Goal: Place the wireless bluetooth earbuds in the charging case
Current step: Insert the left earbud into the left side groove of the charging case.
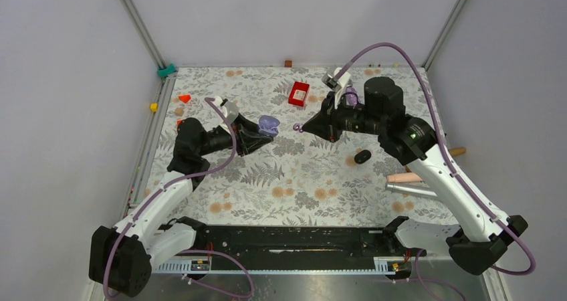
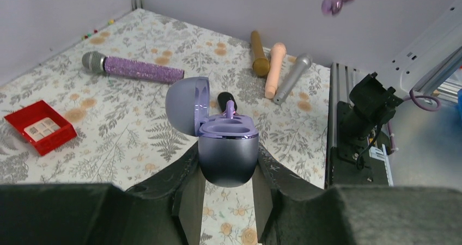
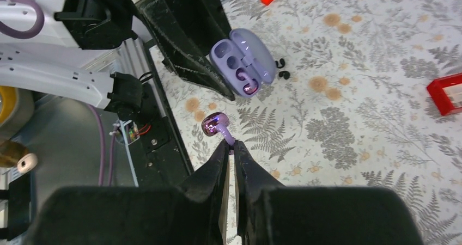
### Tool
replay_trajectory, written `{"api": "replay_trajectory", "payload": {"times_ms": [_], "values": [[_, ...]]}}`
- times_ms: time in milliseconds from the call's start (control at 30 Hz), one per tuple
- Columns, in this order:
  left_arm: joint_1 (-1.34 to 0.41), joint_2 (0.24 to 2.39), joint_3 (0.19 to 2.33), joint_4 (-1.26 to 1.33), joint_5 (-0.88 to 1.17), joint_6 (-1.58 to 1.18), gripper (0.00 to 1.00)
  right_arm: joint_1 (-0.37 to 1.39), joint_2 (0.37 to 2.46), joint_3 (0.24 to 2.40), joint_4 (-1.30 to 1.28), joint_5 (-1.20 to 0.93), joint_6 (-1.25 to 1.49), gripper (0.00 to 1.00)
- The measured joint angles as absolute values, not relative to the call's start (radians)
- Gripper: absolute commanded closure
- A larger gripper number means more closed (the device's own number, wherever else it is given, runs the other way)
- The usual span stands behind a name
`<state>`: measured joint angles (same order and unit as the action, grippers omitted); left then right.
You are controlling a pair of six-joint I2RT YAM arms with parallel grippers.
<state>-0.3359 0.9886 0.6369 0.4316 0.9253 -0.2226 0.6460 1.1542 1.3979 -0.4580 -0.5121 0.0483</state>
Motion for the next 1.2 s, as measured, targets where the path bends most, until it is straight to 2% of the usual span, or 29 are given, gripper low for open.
{"api": "replay_trajectory", "payload": {"times_ms": [267,1200], "values": [[-0.342,1.031,0.614,0.582,0.923,-0.288,1.00,0.693,1.194,1.370,-0.405,-0.515,0.082,0.89],[-0.438,1.096,0.619,0.497,1.007,-0.209,1.00,0.738,1.277,1.312,-0.331,-0.469,0.133,0.89]]}}
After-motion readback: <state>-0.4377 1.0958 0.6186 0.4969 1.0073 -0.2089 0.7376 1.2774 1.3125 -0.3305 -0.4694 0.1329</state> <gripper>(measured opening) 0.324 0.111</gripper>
